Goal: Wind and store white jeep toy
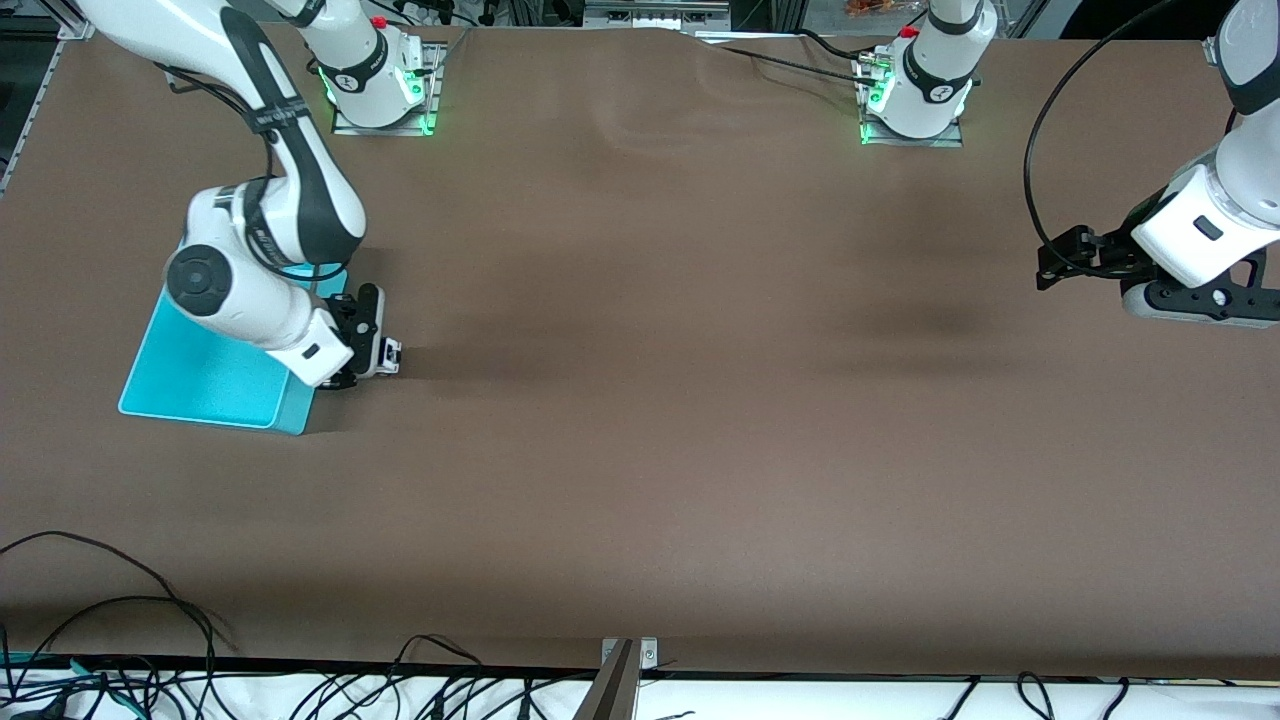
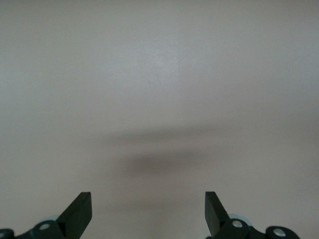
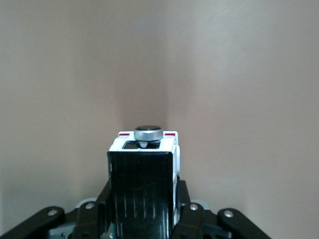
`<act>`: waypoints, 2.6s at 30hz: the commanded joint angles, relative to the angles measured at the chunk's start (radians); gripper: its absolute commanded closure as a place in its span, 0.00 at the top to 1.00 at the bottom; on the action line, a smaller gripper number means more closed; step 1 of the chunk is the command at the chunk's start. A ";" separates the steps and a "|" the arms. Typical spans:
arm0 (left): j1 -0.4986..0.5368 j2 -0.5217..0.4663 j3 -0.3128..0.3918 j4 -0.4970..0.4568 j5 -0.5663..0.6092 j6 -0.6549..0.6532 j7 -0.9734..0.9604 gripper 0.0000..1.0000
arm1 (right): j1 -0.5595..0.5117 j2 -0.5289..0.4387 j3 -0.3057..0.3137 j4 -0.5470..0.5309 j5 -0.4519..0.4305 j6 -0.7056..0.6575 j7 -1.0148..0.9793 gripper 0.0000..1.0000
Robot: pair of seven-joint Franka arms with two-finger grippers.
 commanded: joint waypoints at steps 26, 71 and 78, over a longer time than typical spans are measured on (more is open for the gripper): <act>0.016 0.011 -0.001 0.036 -0.014 -0.026 -0.008 1.00 | -0.020 -0.191 -0.294 -0.139 0.011 -0.146 -0.239 0.08; 0.031 0.014 -0.002 0.044 -0.017 -0.026 -0.005 1.00 | -0.052 -0.070 -0.323 -0.316 0.062 0.109 -0.367 1.00; 0.031 0.016 -0.001 0.042 -0.017 -0.026 -0.003 1.00 | -0.041 -0.081 -0.318 -0.145 0.062 -0.102 -0.366 1.00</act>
